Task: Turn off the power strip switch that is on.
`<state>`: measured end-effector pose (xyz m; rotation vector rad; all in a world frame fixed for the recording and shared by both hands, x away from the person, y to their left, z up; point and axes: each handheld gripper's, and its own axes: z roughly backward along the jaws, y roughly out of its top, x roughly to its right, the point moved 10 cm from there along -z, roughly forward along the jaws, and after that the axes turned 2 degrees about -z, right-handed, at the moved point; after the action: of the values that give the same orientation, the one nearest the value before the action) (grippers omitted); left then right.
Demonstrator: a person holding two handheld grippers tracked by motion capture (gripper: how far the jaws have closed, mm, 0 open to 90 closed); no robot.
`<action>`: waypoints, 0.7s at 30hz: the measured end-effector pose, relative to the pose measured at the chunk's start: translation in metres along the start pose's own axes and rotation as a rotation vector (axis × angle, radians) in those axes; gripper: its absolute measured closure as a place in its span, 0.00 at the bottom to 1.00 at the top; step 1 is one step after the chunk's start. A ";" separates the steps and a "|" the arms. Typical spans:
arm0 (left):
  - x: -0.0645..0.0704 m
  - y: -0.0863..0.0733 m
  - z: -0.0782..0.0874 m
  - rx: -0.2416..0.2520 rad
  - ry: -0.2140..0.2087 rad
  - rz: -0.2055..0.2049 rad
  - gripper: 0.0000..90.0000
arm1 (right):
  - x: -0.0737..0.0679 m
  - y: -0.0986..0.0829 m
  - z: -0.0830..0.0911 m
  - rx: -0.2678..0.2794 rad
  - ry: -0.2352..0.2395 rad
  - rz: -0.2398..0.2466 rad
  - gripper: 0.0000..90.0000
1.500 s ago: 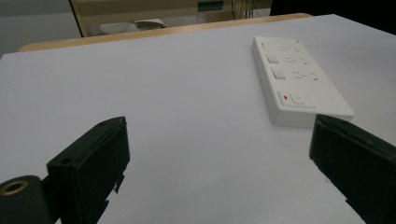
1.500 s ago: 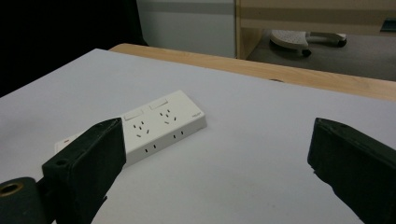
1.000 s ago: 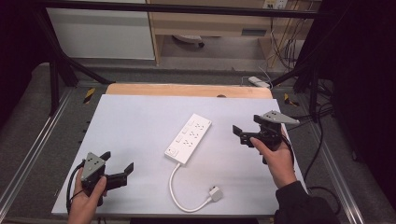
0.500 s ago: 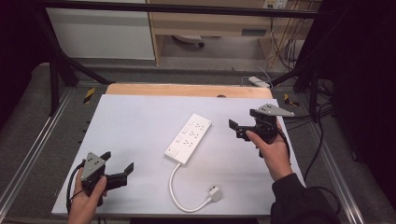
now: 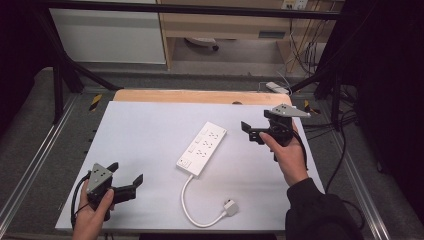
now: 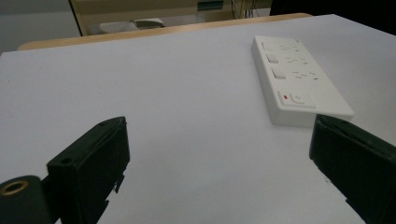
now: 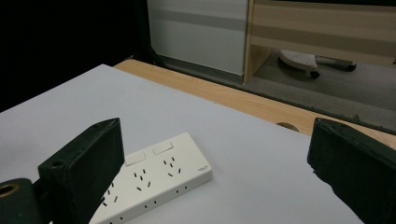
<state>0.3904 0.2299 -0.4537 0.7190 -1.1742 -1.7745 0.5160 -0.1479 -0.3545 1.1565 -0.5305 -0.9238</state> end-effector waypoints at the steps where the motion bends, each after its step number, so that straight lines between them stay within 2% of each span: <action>1: 0.000 0.000 0.000 0.000 0.000 0.000 0.06 | 0.000 0.001 -0.001 -0.001 -0.002 -0.002 0.05; 21: 0.000 0.000 0.000 0.000 -0.004 0.000 0.06 | -0.001 0.011 -0.027 -0.010 0.007 -0.004 0.05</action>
<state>0.3904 0.2295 -0.4540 0.7154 -1.1763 -1.7767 0.5399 -0.1315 -0.3531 1.1514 -0.5172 -0.9245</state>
